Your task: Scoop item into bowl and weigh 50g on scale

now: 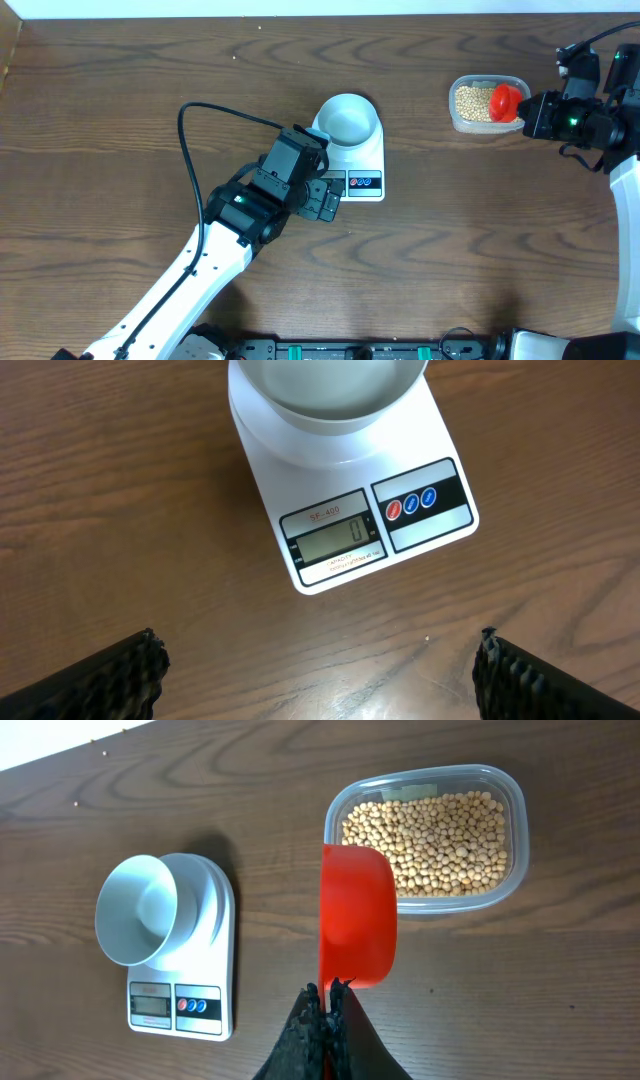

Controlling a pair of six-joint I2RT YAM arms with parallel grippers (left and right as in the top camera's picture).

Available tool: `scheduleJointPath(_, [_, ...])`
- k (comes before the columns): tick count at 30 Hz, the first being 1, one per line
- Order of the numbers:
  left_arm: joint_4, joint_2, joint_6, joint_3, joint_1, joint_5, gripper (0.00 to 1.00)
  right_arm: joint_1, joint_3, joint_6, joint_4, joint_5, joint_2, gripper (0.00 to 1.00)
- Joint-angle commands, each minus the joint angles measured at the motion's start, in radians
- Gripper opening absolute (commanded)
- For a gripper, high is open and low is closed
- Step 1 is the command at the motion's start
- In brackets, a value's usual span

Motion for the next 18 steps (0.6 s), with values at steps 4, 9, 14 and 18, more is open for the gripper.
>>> scheduleJointPath(4, [-0.003,-0.005,0.017,0.004,-0.001,0.009,1.00,0.000,0.016,-0.015,-0.001,0.000,-0.007,0.01])
scheduleJointPath(9, [0.004,-0.005,0.016,0.004,0.000,0.009,1.00,0.000,0.016,-0.015,-0.001,0.000,-0.007,0.01])
scheduleJointPath(14, [0.008,-0.005,0.016,0.005,0.000,0.009,1.00,0.000,0.016,-0.014,-0.001,0.000,-0.007,0.01])
scheduleJointPath(18, [0.013,-0.005,0.011,0.005,0.000,0.009,1.00,0.000,0.016,-0.014,-0.001,0.000,-0.007,0.01])
